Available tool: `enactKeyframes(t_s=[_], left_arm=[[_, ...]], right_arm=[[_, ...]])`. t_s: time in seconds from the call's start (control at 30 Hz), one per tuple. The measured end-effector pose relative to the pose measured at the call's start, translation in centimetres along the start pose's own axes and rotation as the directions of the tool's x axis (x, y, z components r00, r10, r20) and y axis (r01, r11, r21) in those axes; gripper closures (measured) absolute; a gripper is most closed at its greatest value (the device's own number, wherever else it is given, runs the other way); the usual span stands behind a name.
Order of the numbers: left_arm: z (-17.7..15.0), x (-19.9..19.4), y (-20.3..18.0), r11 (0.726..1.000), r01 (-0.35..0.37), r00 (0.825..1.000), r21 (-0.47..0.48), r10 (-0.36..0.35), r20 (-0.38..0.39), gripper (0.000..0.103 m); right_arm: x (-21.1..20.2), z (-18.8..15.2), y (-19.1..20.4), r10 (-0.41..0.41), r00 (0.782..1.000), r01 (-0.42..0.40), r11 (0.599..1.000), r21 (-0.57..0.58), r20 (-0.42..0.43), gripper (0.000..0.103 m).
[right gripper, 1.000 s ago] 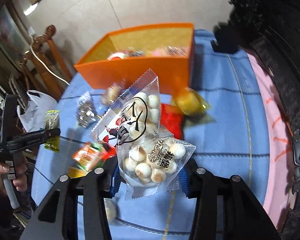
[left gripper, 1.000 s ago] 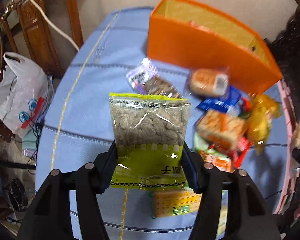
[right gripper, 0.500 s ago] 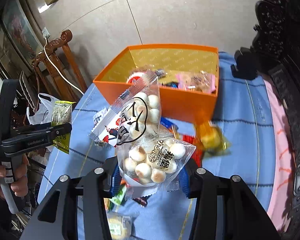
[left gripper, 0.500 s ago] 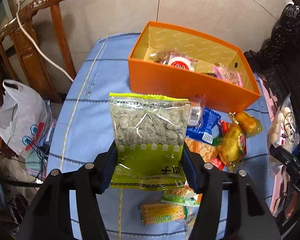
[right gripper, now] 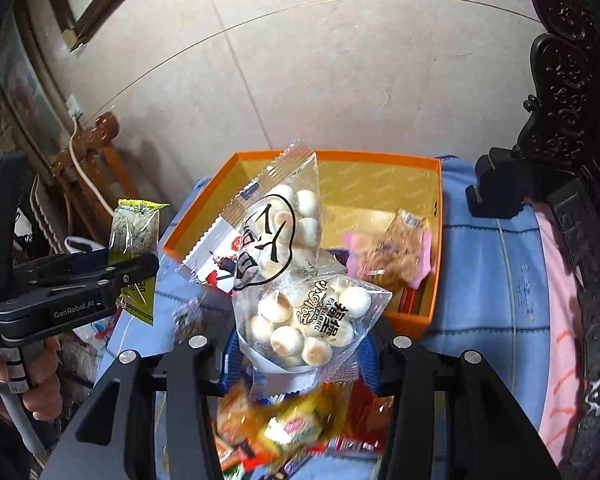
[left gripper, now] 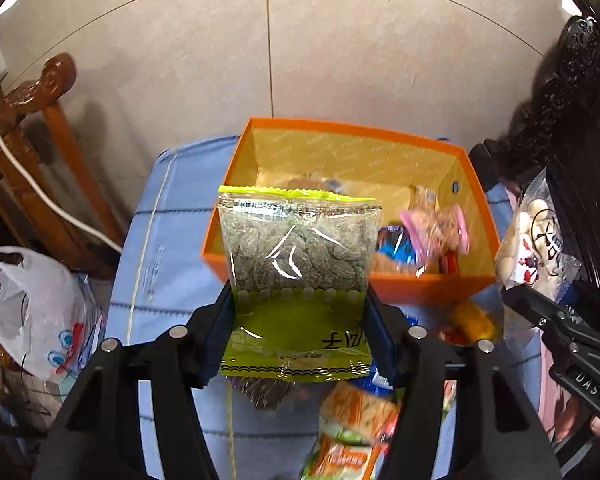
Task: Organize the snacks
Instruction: 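Lower the seed bag and candy bag into the orange box and release them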
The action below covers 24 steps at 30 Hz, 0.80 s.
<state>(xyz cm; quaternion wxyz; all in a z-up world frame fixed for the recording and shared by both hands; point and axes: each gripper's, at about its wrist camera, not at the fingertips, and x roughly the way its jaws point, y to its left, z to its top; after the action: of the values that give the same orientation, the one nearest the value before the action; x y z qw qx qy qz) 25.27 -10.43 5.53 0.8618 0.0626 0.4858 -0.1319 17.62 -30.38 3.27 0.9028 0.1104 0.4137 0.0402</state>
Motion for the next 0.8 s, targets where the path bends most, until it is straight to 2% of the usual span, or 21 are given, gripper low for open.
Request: enactKeyframes(t_s=[0.43,0.6,0.67,0.7,0.73,0.77,0.8], left_arm=[[4.5,6.7,-1.1,1.000,0.001,1.000,0.021,-0.001,-0.028,0.045],[5.8,9.4,-1.2,1.000,0.007,0.999,-0.001,-0.007,-0.048,0.042],[6.1,10.1,-1.0,1.000,0.004,0.999,-0.018,-0.005,-0.042,0.022],[6.2,10.2,-1.0,1.000,-0.011,1.000,-0.026,0.011,-0.029,0.004],[6.3,10.2,-0.8,0.999,-0.039,0.999,-0.037,0.038,-0.004,0.004],[6.4,10.3,-0.7,0.998,-0.053,0.999,-0.041,0.053,0.000,0.004],[6.3,10.4,-0.6,0.997,-0.057,0.998,-0.044,0.056,-0.008,0.004]], right_arm=[[6.2,2.8,-3.5,-0.041,0.998,0.042,0.999,0.031,-0.043,0.056],[8.2,3.4,-4.4,-0.051,0.997,0.054,0.997,0.051,-0.060,0.055],[8.7,3.7,-4.7,-0.057,0.997,0.061,0.996,0.060,-0.059,0.052],[9.1,3.8,-4.9,-0.065,0.995,0.070,0.995,0.067,-0.071,0.049],[9.4,3.9,-5.0,-0.078,0.994,0.084,0.994,0.074,-0.080,0.042],[9.5,3.9,-5.2,-0.100,0.992,0.106,0.991,0.081,-0.080,0.029],[9.2,3.7,-5.4,-0.136,0.989,0.142,0.985,0.098,-0.061,0.024]])
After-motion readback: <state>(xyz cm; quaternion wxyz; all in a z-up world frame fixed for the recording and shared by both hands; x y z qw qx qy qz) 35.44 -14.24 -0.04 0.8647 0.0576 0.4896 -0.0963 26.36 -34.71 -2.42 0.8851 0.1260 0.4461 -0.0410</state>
